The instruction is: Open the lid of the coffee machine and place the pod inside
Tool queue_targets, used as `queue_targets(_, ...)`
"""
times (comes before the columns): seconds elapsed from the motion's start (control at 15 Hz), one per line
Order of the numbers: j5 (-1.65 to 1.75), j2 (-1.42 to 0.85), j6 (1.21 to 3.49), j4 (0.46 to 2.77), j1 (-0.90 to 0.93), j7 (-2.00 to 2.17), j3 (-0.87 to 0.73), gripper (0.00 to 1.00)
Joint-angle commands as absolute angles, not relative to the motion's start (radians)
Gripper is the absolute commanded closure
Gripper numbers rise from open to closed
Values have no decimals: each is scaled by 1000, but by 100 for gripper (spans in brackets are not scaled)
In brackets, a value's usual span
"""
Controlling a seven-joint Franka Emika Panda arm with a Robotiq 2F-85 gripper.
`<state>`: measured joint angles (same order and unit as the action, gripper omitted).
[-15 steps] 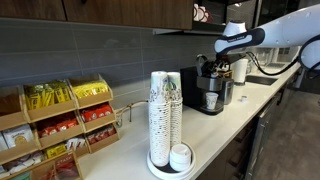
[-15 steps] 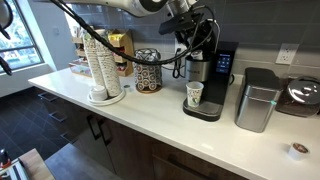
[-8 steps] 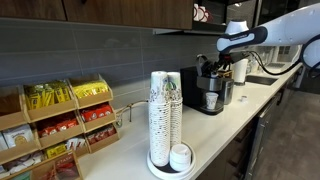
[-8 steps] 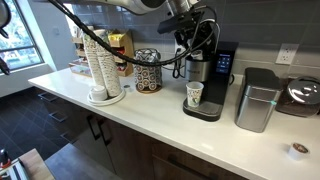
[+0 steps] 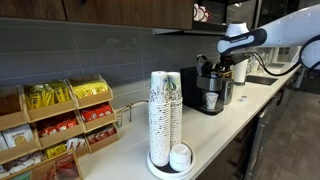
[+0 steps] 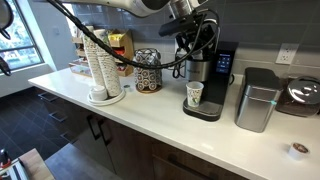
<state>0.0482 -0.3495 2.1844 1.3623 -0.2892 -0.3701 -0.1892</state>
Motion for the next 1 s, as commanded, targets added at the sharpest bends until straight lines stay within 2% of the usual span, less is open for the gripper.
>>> queue_targets(0.0,65,-365,2171,1351,-298,-359,-187,0)
queue_targets(0.93,46,-386,2280,1351,-294,-317,-195,0)
